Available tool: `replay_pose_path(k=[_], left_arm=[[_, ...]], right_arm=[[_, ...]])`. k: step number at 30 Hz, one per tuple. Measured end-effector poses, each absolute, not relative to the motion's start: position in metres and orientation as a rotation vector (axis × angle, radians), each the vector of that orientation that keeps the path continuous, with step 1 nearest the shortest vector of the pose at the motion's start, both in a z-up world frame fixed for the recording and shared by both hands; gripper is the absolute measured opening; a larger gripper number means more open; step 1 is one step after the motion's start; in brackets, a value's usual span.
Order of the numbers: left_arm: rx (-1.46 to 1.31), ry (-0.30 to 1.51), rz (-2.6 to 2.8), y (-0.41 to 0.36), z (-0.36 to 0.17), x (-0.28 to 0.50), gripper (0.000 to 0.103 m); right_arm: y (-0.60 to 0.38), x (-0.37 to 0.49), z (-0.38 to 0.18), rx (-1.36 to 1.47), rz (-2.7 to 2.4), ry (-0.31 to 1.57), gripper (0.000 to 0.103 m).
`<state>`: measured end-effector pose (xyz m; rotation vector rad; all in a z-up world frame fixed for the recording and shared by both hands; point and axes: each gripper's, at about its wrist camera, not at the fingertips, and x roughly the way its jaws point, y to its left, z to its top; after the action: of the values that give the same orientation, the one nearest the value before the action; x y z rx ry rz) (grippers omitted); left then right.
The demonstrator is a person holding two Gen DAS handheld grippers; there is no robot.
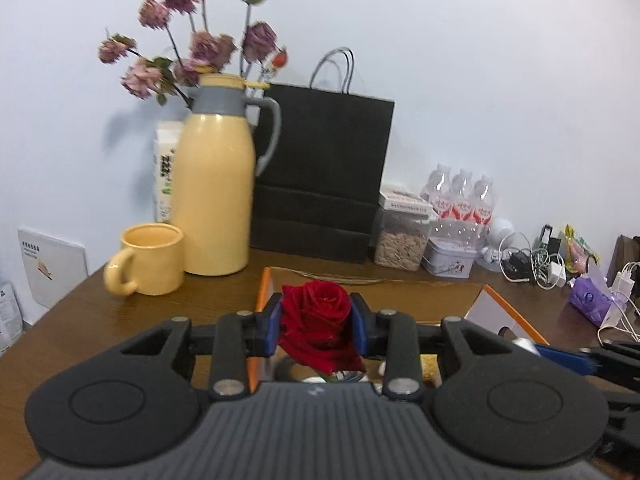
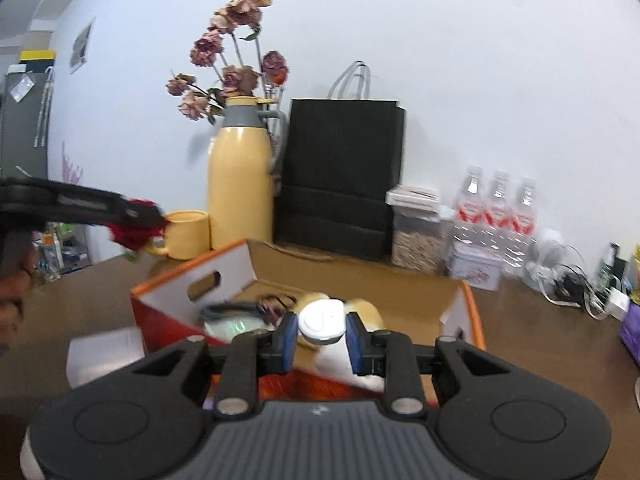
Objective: Organize objects
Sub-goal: 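Carry the red rose and white cap into the box and open both grippers, then withdraw both tools toward the white mask and purple knit cloth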
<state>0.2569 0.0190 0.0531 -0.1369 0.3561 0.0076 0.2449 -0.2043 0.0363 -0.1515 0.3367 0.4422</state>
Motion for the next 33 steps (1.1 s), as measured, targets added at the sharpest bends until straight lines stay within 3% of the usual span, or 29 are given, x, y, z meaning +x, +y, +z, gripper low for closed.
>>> replay_pose_path(k=[14,16,18,19,21,23,25,33], left_arm=[[-0.116,0.457,0.041,0.0,0.004,0.307,0.036],[-0.12,0.444,0.034,0.001,0.004,0.306,0.039],[-0.123,0.421,0.034,0.002,0.006,0.302,0.052],[-0.124,0.408,0.029,0.002,0.007,0.3,0.056],[-0.123,0.378,0.034,0.001,0.009,0.295,0.085],[-0.115,0.348,0.043,0.0,0.012,0.291,0.099],[-0.119,0.318,0.046,-0.001,0.014,0.287,0.103],[-0.13,0.324,0.056,0.001,0.016,0.287,0.103]], right_arm=[[-0.167,0.311,-0.008,-0.138,0.421,0.425,0.025],[-0.168,0.311,-0.008,-0.13,0.423,0.424,0.025],[-0.17,0.31,-0.007,-0.129,0.413,0.421,0.026],[-0.171,0.309,-0.007,-0.127,0.41,0.421,0.032],[-0.173,0.308,-0.006,-0.116,0.405,0.413,0.053],[-0.175,0.305,-0.004,-0.111,0.389,0.393,0.092],[-0.177,0.302,-0.002,-0.108,0.372,0.372,0.103],[-0.182,0.304,-0.002,-0.089,0.349,0.371,0.103]])
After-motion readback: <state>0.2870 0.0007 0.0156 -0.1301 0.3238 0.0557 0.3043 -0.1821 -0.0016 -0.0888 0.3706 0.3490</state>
